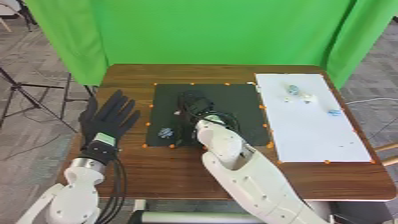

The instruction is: Arrange flowers

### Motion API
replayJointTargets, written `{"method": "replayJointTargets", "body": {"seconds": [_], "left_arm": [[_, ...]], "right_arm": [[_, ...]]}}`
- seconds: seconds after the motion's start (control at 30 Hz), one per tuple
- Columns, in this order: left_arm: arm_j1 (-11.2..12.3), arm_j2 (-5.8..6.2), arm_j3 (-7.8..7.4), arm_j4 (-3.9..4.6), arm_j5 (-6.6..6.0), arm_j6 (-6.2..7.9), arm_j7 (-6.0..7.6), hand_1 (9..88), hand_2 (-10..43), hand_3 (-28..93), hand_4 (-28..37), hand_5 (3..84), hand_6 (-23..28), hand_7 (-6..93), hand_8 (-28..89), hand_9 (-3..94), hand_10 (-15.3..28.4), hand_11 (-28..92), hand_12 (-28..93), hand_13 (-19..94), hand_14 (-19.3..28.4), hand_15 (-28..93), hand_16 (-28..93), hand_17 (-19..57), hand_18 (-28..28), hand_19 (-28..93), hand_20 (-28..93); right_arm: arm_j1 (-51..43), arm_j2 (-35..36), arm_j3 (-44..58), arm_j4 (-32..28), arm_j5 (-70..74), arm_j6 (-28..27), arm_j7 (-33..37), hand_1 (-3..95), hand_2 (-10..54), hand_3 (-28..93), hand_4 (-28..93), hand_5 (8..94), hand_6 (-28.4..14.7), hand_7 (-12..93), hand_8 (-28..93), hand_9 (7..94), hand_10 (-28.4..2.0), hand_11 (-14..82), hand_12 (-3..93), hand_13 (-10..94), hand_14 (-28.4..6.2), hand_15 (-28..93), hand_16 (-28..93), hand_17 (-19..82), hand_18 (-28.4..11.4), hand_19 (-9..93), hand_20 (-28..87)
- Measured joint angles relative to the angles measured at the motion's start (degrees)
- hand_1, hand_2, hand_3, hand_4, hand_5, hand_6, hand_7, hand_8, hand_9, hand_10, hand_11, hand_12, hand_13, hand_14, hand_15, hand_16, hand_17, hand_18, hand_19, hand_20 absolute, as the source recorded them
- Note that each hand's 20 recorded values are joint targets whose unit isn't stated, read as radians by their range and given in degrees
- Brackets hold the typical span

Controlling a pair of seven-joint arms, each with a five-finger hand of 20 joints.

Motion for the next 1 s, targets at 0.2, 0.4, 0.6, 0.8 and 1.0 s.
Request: {"method": "replayJointTargets", "body": {"seconds": [0.2, 0.4, 0.6, 0.8, 1.0], "left_arm": [[-0.19, -0.15, 0.05, -0.28, -0.3, 2.68, -0.2, 27.4, 10.0, 73, -28.3, 37.6, 6.5, 14.4, -10, 29.5, 11.8, 19, 7, 21, 11.1, 30, -9, -5.8, 13.2, 35, 10], [-0.17, -0.35, -0.07, -0.28, -0.47, 2.87, -0.4, 27.3, 9.9, 74, -28.3, 38.6, 6.9, 16.1, -10, 29.4, 11.7, 20, 7, 21, 11.8, 32, -9, -5.7, 13.1, 35, 10], [0.01, -0.45, -0.51, -0.32, -0.48, 2.87, -0.81, 27.4, 9.8, 74, -28.3, 40.1, 7.6, 17.9, -10, 31.2, 12.6, 22, 8, 22, 12.8, 35, -9, -5.7, 13.2, 36, 10], [0.25, -0.47, -1.02, -0.48, -1.0, 3.23, -1.07, 27.5, 9.2, 74, -28.3, 40.5, 7.9, 18.6, -11, 31.3, 12.7, 22, 9, 23, 13.0, 36, -9, -5.8, 13.4, 36, 10], [0.52, -0.47, -1.55, -0.56, -1.46, 3.23, -1.05, 27.1, 8.8, 74, -28.3, 40.2, 7.9, 18.3, -11, 31.1, 12.6, 22, 9, 22, 12.9, 35, -10, -5.8, 13.5, 36, 10]], "right_arm": [[-0.42, -0.61, 0.37, 0.94, 0.18, -1.36, 1.59, 58.7, -9.5, 70, -28, 70.3, -1.2, 27, 0, 79.0, -9.9, 7.6, 30.9, 72, -5.0, 53, 43, 42, -20.7, 93, 36], [-0.68, -0.71, 0.8, 0.55, 1.25, -2.1, 3.1, 54.0, -9.5, 73, -28, 68.2, -1.3, 25, 0, 73.9, -11.7, 14.6, 23.3, 72, -5.7, 55, 41, 42, -20.9, 93, 36], [-1.17, -0.71, 1.2, -1.29, 3.06, -3.64, 3.56, 49.3, -9.5, 76, -28, 66.5, -0.9, 23, -12, 70.5, -13.1, 18.1, 17.3, 71, -7.3, 56, 38, 41, -21.2, 93, 36], [-1.52, -0.71, 1.87, -4.28, 5.29, -8.9, 4.32, 44.3, -9.5, 79, -28, 61.7, -3.0, 19, -12, 65.6, -14.5, 15.9, 16.5, 70, -8.8, 55, 33, 41, -22.0, 93, 36], [-1.96, -0.96, 3.33, -8.15, 8.43, -12.89, 8.0, 40.6, -9.5, 79, -28, 57.9, -4.6, 16, -11, 60.8, -16.5, 13.8, 15.6, 68, -10.0, 55, 27, 42, -22.6, 93, 37]]}}
